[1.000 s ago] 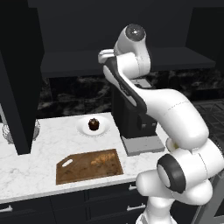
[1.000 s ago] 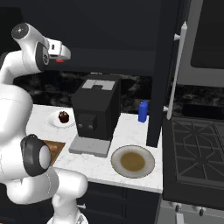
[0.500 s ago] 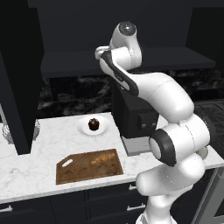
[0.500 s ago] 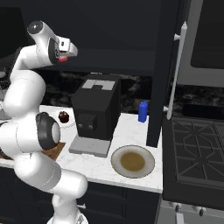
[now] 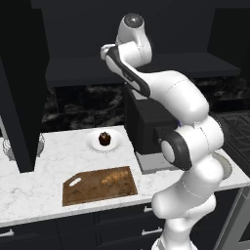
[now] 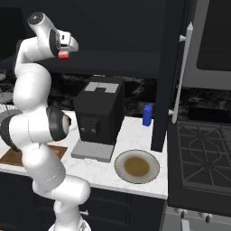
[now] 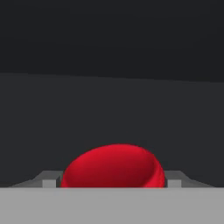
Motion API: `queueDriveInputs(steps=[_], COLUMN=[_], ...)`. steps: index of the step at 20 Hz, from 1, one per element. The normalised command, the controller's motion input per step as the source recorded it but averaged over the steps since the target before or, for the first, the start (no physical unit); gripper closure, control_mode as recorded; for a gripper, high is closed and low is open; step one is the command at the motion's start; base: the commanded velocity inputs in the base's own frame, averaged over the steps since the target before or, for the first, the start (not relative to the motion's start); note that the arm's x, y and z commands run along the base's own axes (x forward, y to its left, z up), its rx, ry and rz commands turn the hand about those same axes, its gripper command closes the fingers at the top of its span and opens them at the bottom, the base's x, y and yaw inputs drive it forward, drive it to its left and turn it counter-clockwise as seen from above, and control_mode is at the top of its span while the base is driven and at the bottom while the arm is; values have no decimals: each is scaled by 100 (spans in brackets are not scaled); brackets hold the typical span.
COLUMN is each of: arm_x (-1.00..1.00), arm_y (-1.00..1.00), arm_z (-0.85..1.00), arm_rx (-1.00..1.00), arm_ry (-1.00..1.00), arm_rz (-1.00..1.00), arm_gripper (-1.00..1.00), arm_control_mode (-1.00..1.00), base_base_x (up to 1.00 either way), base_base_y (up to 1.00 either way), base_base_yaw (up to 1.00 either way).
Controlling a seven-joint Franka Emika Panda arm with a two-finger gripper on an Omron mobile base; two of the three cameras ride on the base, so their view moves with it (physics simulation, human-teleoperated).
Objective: From the different types of pastries on the counter, select a croissant and place it on the cutting board. Then retrieve a jar of jam from the cabinet and place it alongside the croissant on the cutting board.
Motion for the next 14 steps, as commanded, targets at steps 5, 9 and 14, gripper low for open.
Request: queueDriveInputs(steps=[5,9,14], arm_x=[24,10,-88], arm_y=[24,16,-1], arm_z=[-21,-15,15], arm_rx=[-7,-5,-1], arm_ry=[1,-5,-24], arm_rz=[0,0,4], arm_gripper=[100,100,100], arm_control_mode=[-100,-100,-100], base_base_x=[0,0,0], base_base_y=[0,0,0], base_base_yaw=[0,0,0])
